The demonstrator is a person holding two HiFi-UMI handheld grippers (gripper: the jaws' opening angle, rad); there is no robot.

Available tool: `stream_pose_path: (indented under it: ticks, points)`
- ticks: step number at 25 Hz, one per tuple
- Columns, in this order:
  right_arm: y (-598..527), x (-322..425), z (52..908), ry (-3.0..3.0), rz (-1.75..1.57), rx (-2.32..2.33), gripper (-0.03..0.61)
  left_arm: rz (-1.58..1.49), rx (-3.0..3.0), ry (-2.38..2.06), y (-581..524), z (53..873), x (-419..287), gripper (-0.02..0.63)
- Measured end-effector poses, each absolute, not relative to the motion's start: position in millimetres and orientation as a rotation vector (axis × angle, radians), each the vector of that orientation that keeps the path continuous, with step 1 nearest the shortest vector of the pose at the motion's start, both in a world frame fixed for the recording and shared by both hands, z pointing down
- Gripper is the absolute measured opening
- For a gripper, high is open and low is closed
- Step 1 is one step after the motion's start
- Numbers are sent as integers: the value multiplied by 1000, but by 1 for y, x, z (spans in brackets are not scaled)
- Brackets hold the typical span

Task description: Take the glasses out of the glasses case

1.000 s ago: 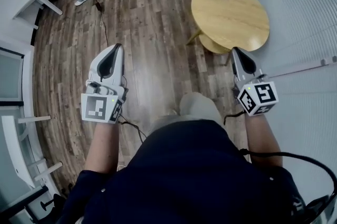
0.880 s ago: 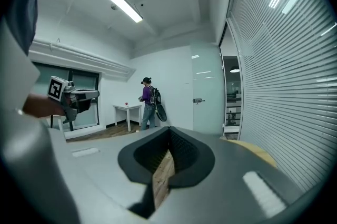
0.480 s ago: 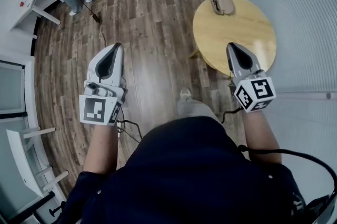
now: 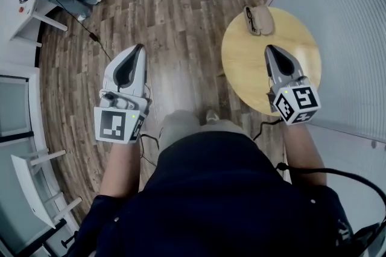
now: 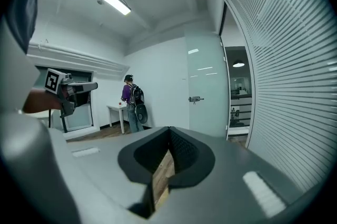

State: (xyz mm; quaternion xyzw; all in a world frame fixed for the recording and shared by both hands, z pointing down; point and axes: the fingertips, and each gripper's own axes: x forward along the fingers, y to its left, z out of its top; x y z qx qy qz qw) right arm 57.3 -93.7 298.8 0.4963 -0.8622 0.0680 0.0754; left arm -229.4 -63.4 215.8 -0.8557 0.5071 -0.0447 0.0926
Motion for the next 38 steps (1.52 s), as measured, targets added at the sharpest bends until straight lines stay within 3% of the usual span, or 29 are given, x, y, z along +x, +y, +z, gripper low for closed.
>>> stream_pose_path:
  ticks: [24,38]
  points:
    - [-278,99,349,-2104,376,1997,9,-111,-2884,831,-401,269,-151,4]
    - [-309,121,434,-2034,642,1913,11,-183,-2989,616,-455,314,-53,3]
